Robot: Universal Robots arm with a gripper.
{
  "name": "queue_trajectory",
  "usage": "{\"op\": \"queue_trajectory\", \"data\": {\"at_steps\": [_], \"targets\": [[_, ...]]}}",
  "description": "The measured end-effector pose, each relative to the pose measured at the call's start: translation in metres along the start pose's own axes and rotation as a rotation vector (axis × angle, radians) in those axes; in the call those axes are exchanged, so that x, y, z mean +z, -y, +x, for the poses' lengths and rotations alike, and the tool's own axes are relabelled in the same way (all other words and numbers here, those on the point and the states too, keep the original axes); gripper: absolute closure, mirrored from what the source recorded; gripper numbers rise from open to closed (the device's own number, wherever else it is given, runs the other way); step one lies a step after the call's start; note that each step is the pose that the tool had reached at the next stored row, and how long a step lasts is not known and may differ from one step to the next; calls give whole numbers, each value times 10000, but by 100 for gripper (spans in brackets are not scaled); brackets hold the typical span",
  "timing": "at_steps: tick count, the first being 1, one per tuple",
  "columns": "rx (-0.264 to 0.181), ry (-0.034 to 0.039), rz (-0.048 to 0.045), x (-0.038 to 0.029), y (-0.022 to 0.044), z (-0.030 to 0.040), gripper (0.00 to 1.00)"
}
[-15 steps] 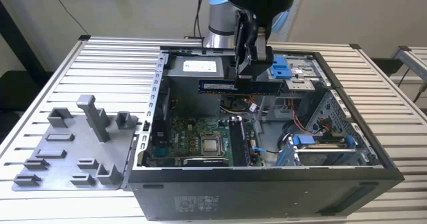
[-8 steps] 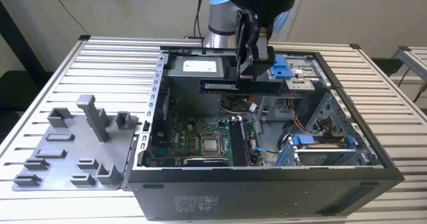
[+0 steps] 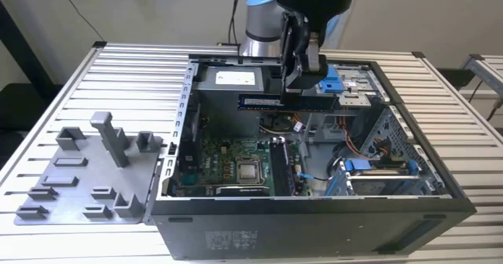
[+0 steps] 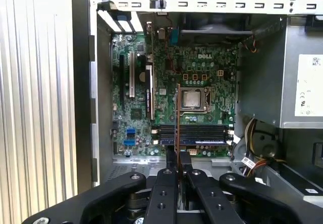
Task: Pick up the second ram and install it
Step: 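Pick up the second ram and move it above second insertion slot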
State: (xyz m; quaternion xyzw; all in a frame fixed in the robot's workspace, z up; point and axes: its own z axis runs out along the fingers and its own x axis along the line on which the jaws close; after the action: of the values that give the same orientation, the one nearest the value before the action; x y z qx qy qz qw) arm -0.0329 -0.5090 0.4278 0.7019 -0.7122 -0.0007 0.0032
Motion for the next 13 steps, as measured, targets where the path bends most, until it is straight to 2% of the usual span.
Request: {"op": "queue_trajectory", "data": {"at_steps": [6, 13], "targets": [[0, 1, 0, -1, 153, -2, 86], [-1, -1, 0, -1, 165, -7, 86]]}}
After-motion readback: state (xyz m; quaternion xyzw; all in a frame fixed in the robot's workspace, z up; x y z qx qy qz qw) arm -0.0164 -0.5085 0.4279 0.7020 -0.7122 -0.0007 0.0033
